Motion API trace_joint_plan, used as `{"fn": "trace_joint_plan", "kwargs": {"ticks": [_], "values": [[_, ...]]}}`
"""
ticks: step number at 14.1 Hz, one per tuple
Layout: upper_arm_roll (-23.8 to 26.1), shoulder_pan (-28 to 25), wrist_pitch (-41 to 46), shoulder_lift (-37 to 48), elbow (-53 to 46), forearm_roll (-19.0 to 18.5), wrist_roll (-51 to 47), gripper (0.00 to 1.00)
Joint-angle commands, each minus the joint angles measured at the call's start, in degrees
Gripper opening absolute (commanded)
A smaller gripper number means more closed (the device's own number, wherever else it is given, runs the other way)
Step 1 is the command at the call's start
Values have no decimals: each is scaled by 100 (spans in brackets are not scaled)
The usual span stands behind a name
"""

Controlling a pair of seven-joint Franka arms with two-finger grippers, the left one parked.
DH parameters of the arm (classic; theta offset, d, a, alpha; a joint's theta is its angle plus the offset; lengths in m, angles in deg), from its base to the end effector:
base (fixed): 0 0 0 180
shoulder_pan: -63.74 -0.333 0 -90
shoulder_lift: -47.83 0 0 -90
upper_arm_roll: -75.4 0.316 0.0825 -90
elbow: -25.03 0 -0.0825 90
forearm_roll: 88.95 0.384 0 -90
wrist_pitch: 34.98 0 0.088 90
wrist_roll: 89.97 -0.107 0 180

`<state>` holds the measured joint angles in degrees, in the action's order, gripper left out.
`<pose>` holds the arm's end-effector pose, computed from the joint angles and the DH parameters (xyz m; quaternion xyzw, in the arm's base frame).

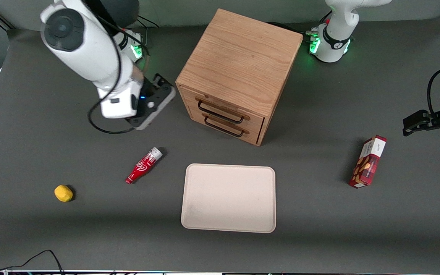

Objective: Open upper drawer

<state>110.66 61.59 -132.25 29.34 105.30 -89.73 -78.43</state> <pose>0.5460 0.3444 0.5528 -0.9120 -0.4009 0.0033 0.0864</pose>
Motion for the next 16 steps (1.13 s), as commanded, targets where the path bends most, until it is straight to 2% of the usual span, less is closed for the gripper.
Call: {"fn": "trace_joint_plan", "kwargs": {"ticks": [1,3,5,9,16], "values": [[42,-216,-476,-532,-126,-124,67,100],[164,-268,-783,-787,-126,-150,58,100],[217,-496,-1100,-1024,-126,-352,32,100],[244,-795,-1461,-1394,-126,-361,-267,100],[279,-805,-2129,-1438,427,-388,-250,100]]}}
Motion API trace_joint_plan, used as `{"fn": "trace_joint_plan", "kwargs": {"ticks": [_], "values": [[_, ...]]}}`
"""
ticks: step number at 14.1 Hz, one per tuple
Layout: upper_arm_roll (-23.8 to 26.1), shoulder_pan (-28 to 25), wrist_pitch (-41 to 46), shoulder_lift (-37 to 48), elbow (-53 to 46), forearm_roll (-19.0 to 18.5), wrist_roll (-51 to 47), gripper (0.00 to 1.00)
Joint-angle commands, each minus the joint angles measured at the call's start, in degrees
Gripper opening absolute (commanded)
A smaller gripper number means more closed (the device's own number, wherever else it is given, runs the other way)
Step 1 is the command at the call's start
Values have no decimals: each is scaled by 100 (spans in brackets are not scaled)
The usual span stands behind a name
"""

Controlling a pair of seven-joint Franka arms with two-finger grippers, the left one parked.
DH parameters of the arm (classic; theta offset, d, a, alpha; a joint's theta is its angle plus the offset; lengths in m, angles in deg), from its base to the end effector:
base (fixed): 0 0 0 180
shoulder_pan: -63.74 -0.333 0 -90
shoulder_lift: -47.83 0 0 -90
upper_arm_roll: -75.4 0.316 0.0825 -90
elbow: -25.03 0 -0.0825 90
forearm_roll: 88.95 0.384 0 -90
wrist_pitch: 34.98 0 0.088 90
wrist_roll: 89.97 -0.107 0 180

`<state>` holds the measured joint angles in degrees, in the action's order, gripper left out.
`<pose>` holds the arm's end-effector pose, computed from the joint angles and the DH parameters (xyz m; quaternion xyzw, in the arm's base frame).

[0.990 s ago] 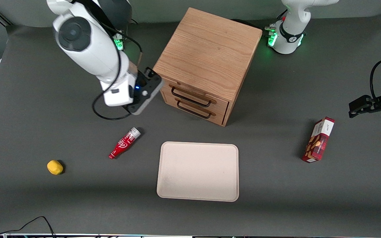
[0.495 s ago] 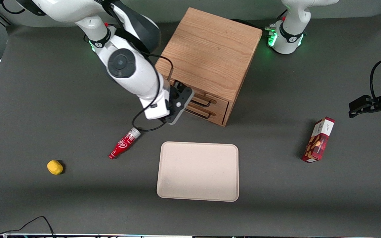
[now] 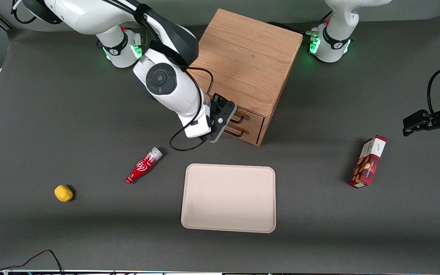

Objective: Open upper drawer

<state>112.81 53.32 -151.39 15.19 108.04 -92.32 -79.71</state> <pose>0.5375 0.4581 0.4209 -0.8820 -0.4466 -0.0154 0.1497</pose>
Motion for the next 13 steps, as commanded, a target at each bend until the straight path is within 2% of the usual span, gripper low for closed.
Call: {"fn": "trace_joint_plan", "kwargs": {"ticks": [1,8,13], "values": [[64,22,-259,-59,163,-128,-86,100],[56,110,-286,-138,137,-181,379,100],[-41,171,-294,-462,-161,-857,494,100]]}}
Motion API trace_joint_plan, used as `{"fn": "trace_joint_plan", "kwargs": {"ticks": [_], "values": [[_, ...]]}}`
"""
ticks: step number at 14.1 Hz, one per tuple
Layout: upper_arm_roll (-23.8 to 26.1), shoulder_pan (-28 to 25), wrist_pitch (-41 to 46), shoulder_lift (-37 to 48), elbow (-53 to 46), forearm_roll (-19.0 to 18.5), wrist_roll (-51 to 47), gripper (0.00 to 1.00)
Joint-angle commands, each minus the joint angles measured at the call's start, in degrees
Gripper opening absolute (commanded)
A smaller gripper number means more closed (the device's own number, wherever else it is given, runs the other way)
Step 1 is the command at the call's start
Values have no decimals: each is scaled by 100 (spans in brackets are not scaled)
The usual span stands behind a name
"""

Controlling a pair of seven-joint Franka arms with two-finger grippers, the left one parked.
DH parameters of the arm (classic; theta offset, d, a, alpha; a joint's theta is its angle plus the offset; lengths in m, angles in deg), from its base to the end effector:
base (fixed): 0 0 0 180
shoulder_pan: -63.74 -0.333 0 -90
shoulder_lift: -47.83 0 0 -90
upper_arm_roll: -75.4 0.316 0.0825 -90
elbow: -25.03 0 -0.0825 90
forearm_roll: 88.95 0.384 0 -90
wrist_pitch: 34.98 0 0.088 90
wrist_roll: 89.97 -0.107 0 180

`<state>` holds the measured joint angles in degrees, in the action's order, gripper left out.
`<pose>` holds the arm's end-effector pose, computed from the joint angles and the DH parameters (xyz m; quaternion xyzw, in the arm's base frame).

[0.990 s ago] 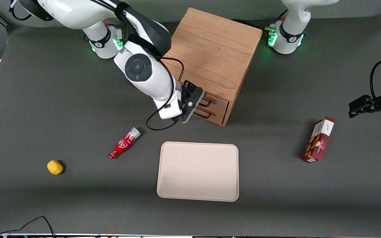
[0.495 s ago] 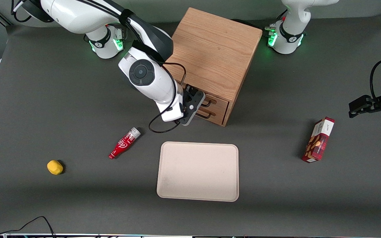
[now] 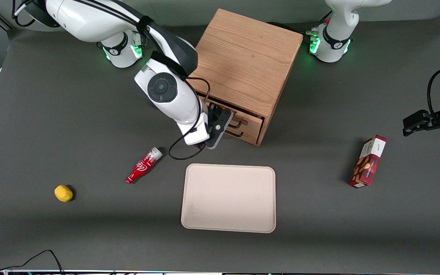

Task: Open upper drawer
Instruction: 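Pull the upper drawer outward by its handle with the right gripper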

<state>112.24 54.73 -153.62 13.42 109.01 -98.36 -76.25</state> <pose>0.5578 0.4391 0.3947 -0.8712 -0.4776 -0.0323 0.1089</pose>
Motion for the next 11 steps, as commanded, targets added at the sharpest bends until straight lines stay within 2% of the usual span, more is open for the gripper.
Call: {"fn": "trace_joint_plan", "kwargs": {"ticks": [1,5,11], "values": [[7,31,-71,-381,-373,-323,148,100],[-89,31,-150,-777,-1049,-737,166,100],[-591,31,-650,-936,-1622,-790,570,100]]}}
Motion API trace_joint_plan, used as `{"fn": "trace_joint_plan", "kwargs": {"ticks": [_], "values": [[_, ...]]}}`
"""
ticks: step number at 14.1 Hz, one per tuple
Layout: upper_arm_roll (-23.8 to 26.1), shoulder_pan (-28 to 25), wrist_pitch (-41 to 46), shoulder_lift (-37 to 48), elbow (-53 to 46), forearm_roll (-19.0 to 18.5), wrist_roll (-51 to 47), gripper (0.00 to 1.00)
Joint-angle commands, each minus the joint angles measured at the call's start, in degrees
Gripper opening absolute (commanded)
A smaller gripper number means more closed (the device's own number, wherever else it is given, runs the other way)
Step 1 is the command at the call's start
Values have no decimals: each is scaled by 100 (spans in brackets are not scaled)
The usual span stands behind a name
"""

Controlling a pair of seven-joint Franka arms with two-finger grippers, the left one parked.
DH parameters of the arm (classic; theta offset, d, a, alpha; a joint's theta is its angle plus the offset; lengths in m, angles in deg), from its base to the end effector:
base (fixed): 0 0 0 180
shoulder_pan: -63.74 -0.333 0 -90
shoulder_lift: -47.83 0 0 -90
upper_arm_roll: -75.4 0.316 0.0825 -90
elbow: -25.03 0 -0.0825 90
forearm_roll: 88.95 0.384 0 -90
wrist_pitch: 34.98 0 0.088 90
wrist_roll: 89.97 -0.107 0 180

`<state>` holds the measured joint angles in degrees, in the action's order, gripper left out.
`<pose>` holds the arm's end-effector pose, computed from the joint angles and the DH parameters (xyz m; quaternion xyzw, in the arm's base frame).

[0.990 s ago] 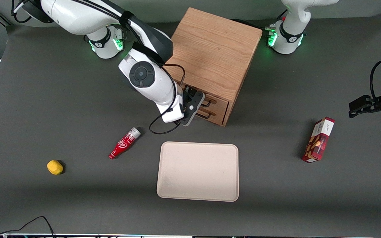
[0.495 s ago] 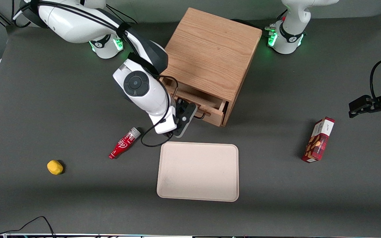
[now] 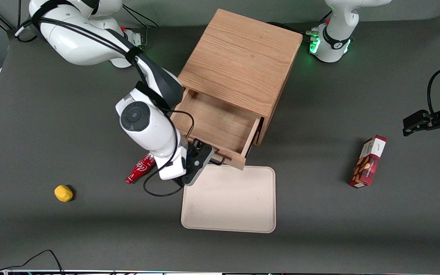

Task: Open upper drawer
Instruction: 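Pull the upper drawer outward by its handle with the right gripper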

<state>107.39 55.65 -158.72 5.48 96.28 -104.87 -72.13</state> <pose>0.6593 0.3826 0.3975 -0.8772 -0.4570 -0.1279 0.0735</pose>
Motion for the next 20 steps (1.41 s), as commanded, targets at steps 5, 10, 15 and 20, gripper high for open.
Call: {"fn": "trace_joint_plan", "kwargs": {"ticks": [5,10,15,20], "values": [[-386,27,-308,-222,-569,-130,386,100],[-360,97,-361,-204,-534,186,-253,100],[-9,97,251,-46,-393,274,-2791,100],[-35,290,1035,305,-420,1003,-3050,100]]}}
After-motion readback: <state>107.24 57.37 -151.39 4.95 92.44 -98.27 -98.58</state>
